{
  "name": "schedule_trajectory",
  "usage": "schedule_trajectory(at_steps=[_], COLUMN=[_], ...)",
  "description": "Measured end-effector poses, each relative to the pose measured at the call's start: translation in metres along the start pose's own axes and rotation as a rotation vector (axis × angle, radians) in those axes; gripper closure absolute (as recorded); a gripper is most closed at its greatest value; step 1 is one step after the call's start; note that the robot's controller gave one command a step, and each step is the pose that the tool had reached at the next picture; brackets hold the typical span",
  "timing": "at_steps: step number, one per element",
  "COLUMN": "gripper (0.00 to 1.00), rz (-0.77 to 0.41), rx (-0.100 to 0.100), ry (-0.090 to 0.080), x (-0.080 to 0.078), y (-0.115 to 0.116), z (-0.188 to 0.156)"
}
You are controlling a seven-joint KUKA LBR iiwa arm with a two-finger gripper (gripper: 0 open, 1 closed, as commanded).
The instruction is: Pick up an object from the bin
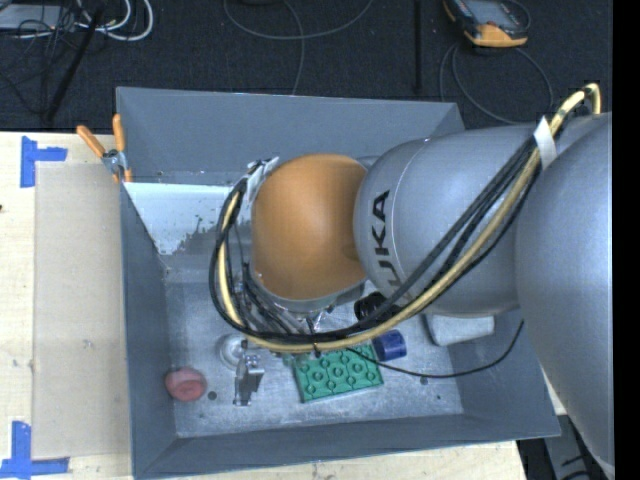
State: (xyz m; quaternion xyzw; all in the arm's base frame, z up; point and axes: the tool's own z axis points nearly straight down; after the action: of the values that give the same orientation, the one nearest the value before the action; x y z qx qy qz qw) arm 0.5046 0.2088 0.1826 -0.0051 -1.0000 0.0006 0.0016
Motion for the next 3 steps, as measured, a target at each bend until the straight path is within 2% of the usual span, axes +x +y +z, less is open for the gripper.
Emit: schedule_trajectory(at_steps=[1, 2, 3], gripper=[0.0, 0.0, 0.0], rz=[0.073, 0.007, 0.021], rx=[-0.005, -0.003, 0.0], ry=[-0.015, -0.012, -0.004], x=[0.0146, 0.013, 0.0062], y=[0.0243, 0.0293, 0.034], z=[0.1126, 0.1112, 0.1115])
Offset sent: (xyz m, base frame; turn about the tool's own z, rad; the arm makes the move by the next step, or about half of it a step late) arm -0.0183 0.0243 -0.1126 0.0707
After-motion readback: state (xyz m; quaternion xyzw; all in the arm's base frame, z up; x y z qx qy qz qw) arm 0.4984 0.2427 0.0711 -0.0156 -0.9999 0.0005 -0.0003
